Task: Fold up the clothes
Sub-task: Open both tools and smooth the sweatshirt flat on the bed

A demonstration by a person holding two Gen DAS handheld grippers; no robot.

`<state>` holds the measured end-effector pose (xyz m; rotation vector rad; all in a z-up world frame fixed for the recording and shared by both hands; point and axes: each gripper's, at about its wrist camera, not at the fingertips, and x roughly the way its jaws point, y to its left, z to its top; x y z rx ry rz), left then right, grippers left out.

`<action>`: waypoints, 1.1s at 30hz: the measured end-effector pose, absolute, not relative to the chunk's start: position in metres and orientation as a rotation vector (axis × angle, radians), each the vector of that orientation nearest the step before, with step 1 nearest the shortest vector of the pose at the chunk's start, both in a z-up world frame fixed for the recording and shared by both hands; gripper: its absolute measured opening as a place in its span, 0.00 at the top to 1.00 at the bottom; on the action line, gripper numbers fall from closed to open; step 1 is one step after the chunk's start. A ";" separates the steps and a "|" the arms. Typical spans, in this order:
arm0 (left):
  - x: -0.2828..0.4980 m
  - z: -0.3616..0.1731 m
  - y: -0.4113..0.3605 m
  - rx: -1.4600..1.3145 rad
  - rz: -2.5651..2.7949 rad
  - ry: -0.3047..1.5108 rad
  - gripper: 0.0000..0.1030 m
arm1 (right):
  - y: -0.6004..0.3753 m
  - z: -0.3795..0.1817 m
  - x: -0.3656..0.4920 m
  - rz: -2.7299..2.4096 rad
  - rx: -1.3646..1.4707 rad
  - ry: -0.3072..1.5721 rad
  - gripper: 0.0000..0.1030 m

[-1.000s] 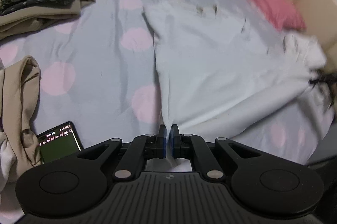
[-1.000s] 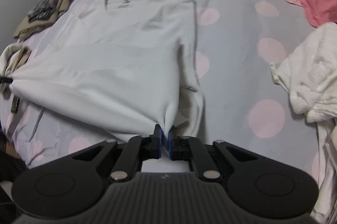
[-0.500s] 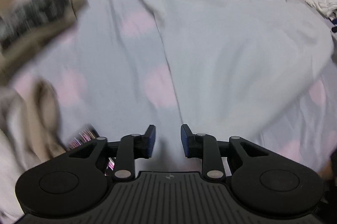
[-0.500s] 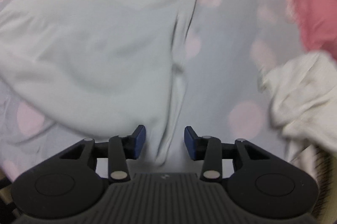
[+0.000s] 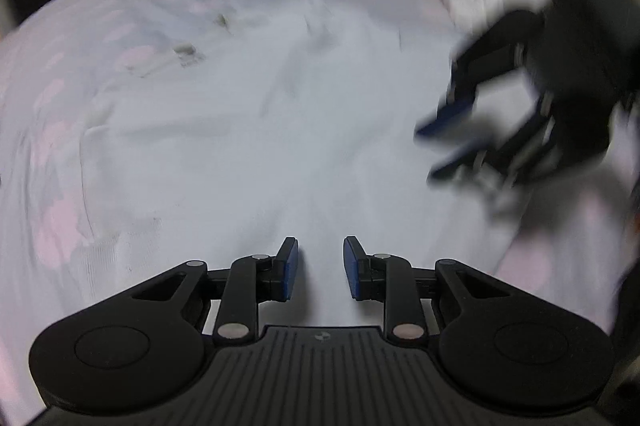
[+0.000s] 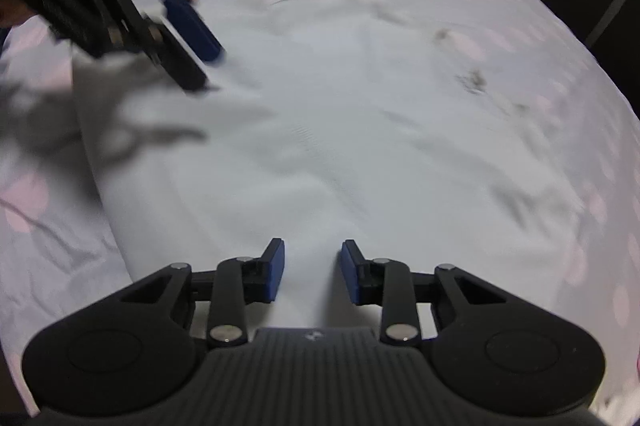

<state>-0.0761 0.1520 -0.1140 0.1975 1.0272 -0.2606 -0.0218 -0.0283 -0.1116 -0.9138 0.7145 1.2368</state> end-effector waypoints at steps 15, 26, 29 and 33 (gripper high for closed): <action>-0.101 -0.104 0.235 0.101 -0.016 1.086 0.66 | -0.154 -0.102 0.078 0.882 -0.816 0.857 0.61; -0.063 -0.041 0.276 -0.129 0.081 0.918 0.62 | -0.116 -0.041 0.086 0.801 -0.560 0.844 0.39; -0.047 -0.038 0.287 -0.143 0.084 0.907 0.60 | -0.099 -0.037 0.094 0.816 -0.513 0.852 0.39; -0.022 -0.046 0.305 -0.090 0.075 0.915 0.55 | -0.083 -0.035 0.116 0.841 -0.463 0.840 0.36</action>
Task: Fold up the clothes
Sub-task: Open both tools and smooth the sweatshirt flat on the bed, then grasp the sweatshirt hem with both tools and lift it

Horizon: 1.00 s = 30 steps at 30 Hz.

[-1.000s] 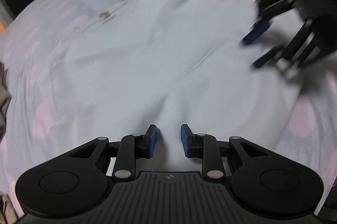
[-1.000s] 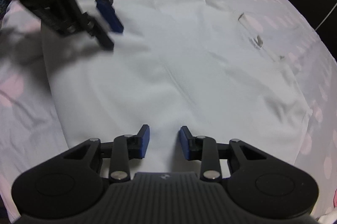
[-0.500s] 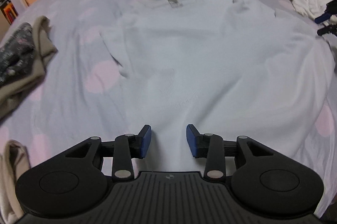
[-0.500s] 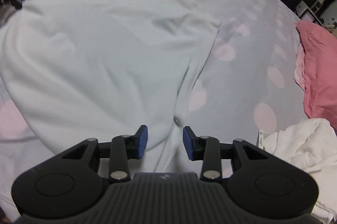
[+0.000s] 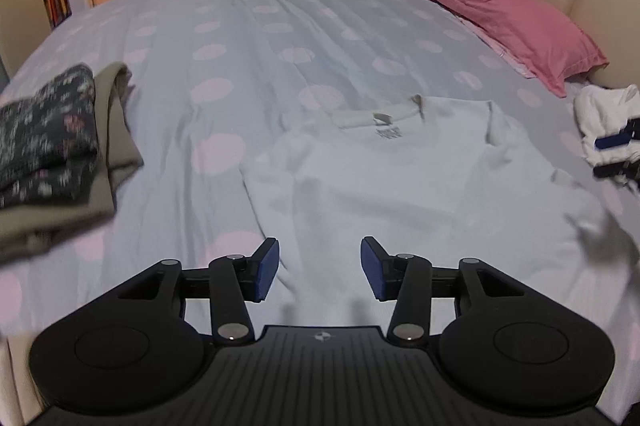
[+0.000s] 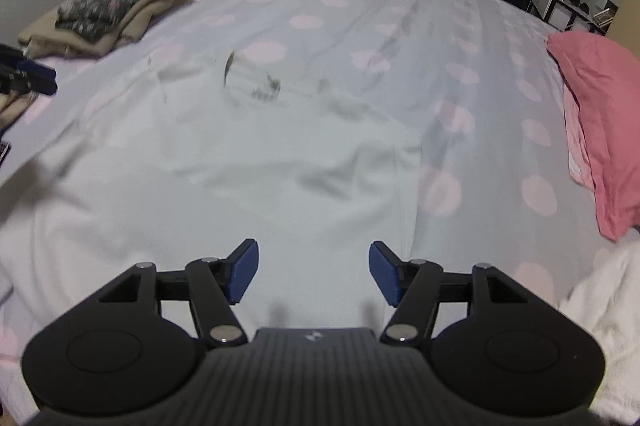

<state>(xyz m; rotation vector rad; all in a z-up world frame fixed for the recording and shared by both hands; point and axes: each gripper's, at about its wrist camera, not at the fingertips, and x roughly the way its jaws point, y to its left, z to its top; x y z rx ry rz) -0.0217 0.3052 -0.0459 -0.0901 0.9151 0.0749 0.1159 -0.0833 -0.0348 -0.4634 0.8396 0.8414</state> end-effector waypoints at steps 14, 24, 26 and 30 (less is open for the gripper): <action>0.048 -0.119 0.396 -0.210 -0.017 1.016 0.55 | -0.067 -0.085 0.276 0.872 -0.364 0.978 0.32; 0.080 -0.137 0.412 -0.324 -0.159 0.976 0.55 | -0.039 -0.130 0.335 0.907 -0.180 1.055 0.32; 0.085 -0.145 0.411 -0.329 -0.137 0.997 0.55 | -0.034 -0.137 0.338 0.914 -0.159 1.061 0.33; 0.090 -0.149 0.411 -0.369 -0.106 0.967 0.57 | -0.027 -0.145 0.335 0.903 -0.172 1.049 0.57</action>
